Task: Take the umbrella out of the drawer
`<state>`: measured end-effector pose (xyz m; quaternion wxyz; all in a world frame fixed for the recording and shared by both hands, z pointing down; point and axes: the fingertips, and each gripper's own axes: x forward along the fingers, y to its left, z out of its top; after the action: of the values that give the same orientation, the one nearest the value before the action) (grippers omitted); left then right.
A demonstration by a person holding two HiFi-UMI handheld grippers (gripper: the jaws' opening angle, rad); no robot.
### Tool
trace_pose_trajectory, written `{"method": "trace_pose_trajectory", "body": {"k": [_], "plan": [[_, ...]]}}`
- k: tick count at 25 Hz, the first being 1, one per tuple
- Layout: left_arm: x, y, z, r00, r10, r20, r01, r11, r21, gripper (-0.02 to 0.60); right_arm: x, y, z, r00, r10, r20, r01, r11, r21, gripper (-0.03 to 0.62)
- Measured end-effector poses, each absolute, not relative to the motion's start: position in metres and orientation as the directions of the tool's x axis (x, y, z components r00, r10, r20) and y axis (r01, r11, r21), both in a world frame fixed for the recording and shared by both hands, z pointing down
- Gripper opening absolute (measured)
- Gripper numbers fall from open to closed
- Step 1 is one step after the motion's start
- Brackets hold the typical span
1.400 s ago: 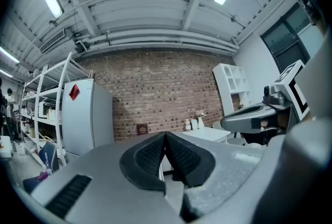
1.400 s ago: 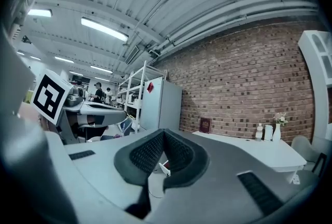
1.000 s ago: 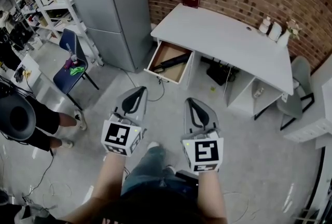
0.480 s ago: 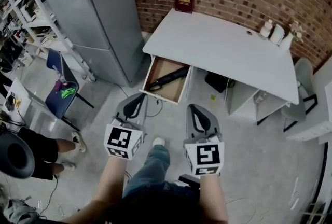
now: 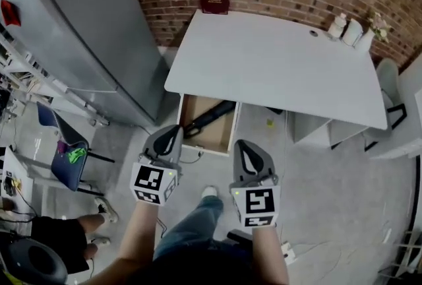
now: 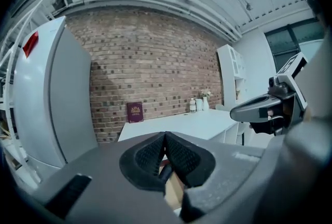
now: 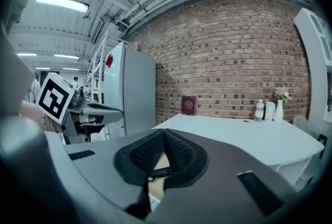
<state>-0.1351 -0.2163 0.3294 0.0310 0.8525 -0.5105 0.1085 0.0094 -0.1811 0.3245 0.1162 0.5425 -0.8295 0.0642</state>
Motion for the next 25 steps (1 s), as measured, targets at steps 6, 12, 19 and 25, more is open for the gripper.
{"method": "trace_pose_trajectory", "body": {"k": [6,12,19,25], "plan": [[-0.142,-0.278,0.371,0.485,-0.826,0.288,-0.864,-0.503,0.013,-0.003,0.017,-0.238,0.373,-0.339,-0.874,0.349,-0.938,0.342,-0.055,-0.008],[-0.140,-0.316,0.414,0.530,-0.777,0.339,-0.837,-0.544,0.062,0.000,0.019,-0.269,0.404,-0.306,-0.859,0.410,-0.948,0.313,-0.053,-0.008],[-0.119,-0.326,0.459,0.575,-0.710,0.406,-0.796,-0.601,0.076,0.095,0.030,-0.278,0.433,-0.311,-0.843,0.440,-0.946,0.317,-0.061,-0.009],[-0.105,-0.333,0.498,0.578,-0.685,0.443,-0.782,-0.621,0.062,0.063,0.037,-0.284,0.473,-0.328,-0.829,0.454,-0.942,0.325,-0.087,-0.008]]}}
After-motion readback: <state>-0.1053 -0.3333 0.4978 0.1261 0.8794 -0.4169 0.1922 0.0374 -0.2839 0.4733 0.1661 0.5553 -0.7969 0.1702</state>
